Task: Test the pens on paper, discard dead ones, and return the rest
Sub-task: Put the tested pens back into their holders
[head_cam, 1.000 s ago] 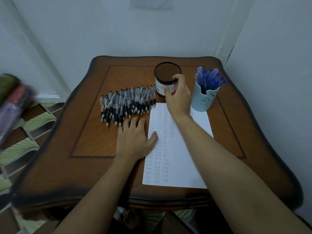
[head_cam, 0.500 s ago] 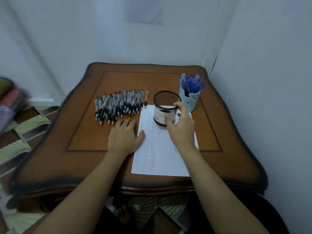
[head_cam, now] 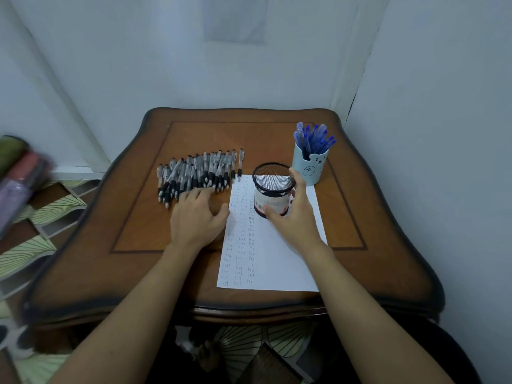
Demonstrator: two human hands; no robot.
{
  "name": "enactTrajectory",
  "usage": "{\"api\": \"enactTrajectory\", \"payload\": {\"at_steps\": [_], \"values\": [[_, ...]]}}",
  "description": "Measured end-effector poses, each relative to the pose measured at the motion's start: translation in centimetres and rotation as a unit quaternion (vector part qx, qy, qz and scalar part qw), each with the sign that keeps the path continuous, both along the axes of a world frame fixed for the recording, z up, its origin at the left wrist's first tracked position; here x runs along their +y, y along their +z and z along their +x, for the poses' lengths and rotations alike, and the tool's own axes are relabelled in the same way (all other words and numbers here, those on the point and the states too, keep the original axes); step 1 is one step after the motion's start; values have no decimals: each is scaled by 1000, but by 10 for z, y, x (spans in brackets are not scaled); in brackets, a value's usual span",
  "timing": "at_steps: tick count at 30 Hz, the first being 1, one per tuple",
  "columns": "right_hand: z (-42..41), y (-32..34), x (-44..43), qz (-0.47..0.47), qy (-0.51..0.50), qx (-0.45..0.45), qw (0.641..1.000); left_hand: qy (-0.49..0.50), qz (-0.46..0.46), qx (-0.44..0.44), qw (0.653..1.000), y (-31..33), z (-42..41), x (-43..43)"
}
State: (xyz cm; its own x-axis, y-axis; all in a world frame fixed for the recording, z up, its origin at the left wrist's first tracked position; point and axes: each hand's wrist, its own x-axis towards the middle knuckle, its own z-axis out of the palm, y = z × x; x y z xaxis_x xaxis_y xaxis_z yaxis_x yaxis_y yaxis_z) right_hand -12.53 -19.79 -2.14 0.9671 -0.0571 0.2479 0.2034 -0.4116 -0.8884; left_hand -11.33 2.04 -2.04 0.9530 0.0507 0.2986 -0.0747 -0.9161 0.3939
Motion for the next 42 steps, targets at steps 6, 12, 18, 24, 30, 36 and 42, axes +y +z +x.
{"api": "enactTrajectory", "payload": {"at_steps": [6, 12, 18, 24, 30, 36, 42], "values": [[17, -2, 0, 8, -13, 4, 1000, 134, -5, 17, 991, 17, 39, 20], [23, -9, 2, 16, -30, -12, 999, 235, -28, 121, 964, 15, 80, 41], [23, -10, -5, 8, -19, -12, 1000, 277, -69, 165, 944, 16, 102, 43], [21, -9, -8, -3, -22, -9, 1000, 303, -97, 224, 921, 24, 119, 46], [17, -7, -8, -10, -11, -10, 1000, 299, -82, 254, 916, 21, 128, 52], [15, -10, -8, -1, -12, -10, 1000, 287, -93, 260, 917, 1, 137, 60], [15, -13, -7, 19, 5, -1, 1000, 233, -91, 261, 932, 32, 112, 45]]}}
